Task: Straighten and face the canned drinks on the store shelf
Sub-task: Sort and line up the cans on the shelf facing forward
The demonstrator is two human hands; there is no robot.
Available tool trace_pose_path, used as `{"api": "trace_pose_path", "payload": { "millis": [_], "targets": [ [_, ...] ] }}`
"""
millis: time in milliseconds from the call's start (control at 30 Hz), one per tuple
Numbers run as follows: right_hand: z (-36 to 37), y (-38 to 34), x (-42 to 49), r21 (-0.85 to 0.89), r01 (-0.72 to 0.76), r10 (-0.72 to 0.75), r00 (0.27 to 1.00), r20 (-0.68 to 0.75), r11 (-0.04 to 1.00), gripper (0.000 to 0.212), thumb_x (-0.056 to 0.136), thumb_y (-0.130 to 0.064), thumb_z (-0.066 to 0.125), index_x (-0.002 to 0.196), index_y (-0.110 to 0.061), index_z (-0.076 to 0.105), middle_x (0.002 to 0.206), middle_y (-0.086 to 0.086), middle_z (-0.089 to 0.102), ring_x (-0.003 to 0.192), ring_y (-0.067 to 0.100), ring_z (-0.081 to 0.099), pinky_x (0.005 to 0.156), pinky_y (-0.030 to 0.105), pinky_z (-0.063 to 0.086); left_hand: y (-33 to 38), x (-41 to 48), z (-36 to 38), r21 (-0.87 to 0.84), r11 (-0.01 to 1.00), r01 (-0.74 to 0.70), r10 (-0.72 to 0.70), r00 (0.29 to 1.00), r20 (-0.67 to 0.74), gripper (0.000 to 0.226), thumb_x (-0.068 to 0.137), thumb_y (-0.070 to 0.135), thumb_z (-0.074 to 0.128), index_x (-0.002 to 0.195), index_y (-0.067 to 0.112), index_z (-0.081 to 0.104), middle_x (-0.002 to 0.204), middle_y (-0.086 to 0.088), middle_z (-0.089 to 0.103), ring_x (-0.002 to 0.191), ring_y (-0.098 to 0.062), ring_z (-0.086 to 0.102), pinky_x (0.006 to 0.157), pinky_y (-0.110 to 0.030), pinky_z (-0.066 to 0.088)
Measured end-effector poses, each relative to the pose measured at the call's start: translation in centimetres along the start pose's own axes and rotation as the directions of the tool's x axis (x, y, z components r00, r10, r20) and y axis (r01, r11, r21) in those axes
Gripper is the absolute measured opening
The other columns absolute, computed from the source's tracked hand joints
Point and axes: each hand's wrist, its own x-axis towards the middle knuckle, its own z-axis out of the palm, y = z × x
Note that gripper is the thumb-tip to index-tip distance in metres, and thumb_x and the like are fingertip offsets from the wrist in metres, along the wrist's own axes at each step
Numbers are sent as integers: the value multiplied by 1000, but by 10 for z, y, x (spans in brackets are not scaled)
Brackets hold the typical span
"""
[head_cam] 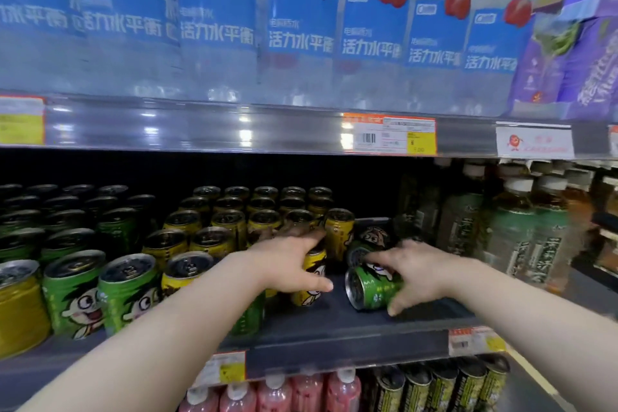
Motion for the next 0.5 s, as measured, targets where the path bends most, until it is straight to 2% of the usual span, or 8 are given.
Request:
{"api": "trace_pose_path", "payload": {
  "millis": [67, 167, 233, 267, 367, 433, 500],
  "targets": [
    [11, -8, 3, -105, 36, -47, 994, -102, 994, 91, 72, -50, 70, 146, -33, 19, 145, 0, 42, 127, 29, 37, 107, 38, 32, 5, 4, 6, 82, 997, 10, -11, 1000, 15, 91, 76, 66, 55, 145, 41, 1, 157, 2, 16, 142, -23, 22, 114, -42, 25],
    [12, -8, 5, -27, 88, -91, 977, -191, 996, 85, 71, -52, 69, 142, -33, 28, 142, -2, 45, 125, 26, 40, 104, 35, 35, 3, 4, 7, 113, 993, 29, -29, 1000, -3, 88, 77, 64, 54, 145, 42, 3, 157, 0, 18, 140, -25, 26, 111, -38, 30],
    [10, -6, 5, 118, 103, -76, 973, -219, 988, 85, 67, -55, 71, 140, -32, 33, 138, -3, 50, 122, 23, 45, 99, 32, 40, 1, 5, 7, 94, 995, 29, -29, 1000, -8, 88, 75, 65, 54, 145, 43, 5, 157, 1, 18, 140, -24, 26, 112, -37, 30],
    [11, -5, 5, 243, 98, -42, 973, -226, 965, 84, 66, -54, 72, 138, -30, 36, 134, -2, 52, 119, 20, 49, 97, 30, 42, 0, 5, 7, 94, 995, 26, -25, 1000, -11, 90, 73, 66, 55, 145, 43, 5, 157, 1, 17, 141, -23, 25, 112, -37, 29],
    [17, -7, 9, 571, 128, 16, 971, -240, 811, 73, 67, -47, 76, 127, -22, 44, 125, -1, 55, 110, 15, 53, 94, 27, 44, 2, 4, 7, 83, 996, 42, -42, 999, 2, 96, 69, 67, 60, 145, 43, 5, 158, 5, 12, 143, -21, 19, 114, -35, 25],
    [25, -14, 15, 652, 151, 6, 973, -233, 743, 69, 68, -43, 77, 126, -22, 45, 124, -3, 53, 113, 14, 52, 96, 27, 43, 3, 4, 6, 78, 996, 48, -49, 999, 13, 100, 67, 69, 61, 146, 42, 5, 158, 6, 9, 144, -20, 15, 116, -35, 22],
    [29, -22, 18, 684, 202, -76, 975, -211, 701, 70, 70, -41, 77, 129, -22, 44, 124, -4, 52, 116, 14, 51, 97, 26, 42, 5, 6, 5, 81, 995, 55, -56, 998, 17, 104, 63, 74, 60, 146, 41, 6, 158, 6, 8, 145, -19, 12, 117, -40, 18]
  ]
}}
